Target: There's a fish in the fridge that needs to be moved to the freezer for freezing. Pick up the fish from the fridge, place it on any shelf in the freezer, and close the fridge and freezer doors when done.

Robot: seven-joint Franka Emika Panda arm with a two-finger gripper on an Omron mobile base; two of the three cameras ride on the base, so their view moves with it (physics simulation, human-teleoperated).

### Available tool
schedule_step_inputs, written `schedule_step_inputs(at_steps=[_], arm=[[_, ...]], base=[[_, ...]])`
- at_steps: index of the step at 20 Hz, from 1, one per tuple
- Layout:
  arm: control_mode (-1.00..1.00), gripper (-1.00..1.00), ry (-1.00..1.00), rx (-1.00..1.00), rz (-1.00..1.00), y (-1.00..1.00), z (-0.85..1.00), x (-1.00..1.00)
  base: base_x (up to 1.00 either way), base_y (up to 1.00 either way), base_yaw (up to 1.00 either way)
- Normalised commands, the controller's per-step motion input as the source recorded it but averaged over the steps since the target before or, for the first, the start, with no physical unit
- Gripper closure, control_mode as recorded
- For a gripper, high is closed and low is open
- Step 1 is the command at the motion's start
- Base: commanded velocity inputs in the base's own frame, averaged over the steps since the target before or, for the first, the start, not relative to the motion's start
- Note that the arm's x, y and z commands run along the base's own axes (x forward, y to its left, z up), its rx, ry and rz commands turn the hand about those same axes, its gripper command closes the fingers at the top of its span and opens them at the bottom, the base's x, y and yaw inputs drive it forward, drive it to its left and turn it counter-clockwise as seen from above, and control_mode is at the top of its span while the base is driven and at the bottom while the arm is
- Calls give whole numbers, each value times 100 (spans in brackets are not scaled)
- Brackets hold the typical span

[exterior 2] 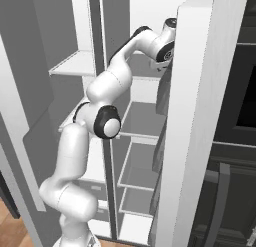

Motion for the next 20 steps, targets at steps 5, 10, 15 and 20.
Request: schedule_step_inputs(at_steps=[5, 10, 15, 20], arm=[[-100, 100, -1, 0, 4, 30, -90, 0], [-100, 100, -11, 0, 6, 39, -67, 0], [-100, 100, -10, 0, 6, 36, -65, -4], [-100, 100, -11, 0, 1, 12, -4, -36]], base=[[0, 0, 0], [0, 0, 0], [0, 0, 0], [0, 0, 0]])
